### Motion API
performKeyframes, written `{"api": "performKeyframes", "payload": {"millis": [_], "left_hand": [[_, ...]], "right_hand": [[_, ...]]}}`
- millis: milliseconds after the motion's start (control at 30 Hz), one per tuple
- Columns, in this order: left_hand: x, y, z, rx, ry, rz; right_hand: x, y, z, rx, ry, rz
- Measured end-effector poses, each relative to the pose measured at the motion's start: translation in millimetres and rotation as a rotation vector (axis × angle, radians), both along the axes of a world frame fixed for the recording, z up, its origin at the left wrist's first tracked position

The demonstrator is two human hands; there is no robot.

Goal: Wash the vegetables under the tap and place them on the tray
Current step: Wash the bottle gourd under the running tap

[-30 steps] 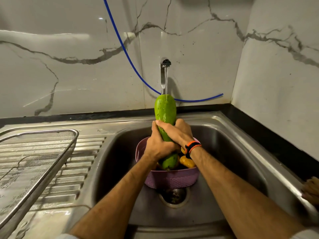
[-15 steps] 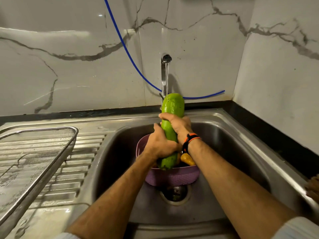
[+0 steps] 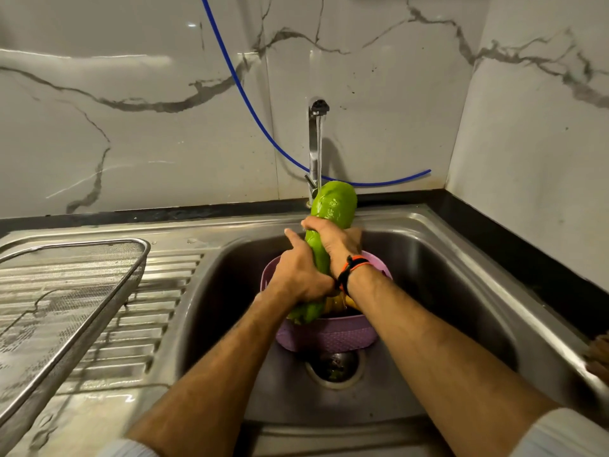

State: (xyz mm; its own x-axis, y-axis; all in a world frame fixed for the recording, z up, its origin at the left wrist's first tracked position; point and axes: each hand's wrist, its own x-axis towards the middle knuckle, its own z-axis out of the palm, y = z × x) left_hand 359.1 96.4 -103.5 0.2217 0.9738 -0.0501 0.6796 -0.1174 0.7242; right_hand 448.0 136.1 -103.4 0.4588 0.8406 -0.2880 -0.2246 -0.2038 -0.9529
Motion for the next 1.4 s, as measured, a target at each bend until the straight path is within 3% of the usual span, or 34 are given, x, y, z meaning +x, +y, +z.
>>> {"api": "performKeyframes", "payload": {"millis": [100,200,300,433,500,567,667,733,800,933,1133,1267,1400], "left_hand": [[0,3,1,-0.086,-0.074,-0.014],[-9,6,5,-0.237,-0.259,0.003],[-10,1,7,-0.235,-0.226,-0.003],[-1,-7,4,-0.07,-0.011,-0.008],[0,-6,2,-0.024,0.024,-0.019],[-3,-1,4,-0.099,-0.028,-0.023],[-10,5,7,-0.257,-0.213,-0.015],[-12,2,10,-0.273,-0.249,-0.008],[-11,-1,11,-0.257,-0.203,-0.021],[-7,-4,8,-0.102,0.087,-0.037],[-12,0,13,-0.095,0.24,-0.027],[-11,1,11,-0.019,0.247,0.036],[-19,6,11,-0.111,0.174,0.036]], "right_hand": [[6,2,4,0.036,0.094,0.056],[17,-6,5,0.142,0.303,0.309],[14,-4,0,0.172,0.342,0.298],[3,-5,-3,0.012,0.051,0.017],[2,-6,-1,0.004,-0.005,-0.051],[5,-7,2,0.039,0.103,-0.008],[13,-12,7,0.147,0.333,0.255],[18,-13,7,0.205,0.383,0.337],[13,-12,7,0.186,0.361,0.293],[3,-11,3,0.033,0.114,0.003],[0,-16,5,0.019,0.19,0.019],[-9,-19,4,0.009,0.227,0.118],[-3,-13,7,0.08,0.242,0.102]]}}
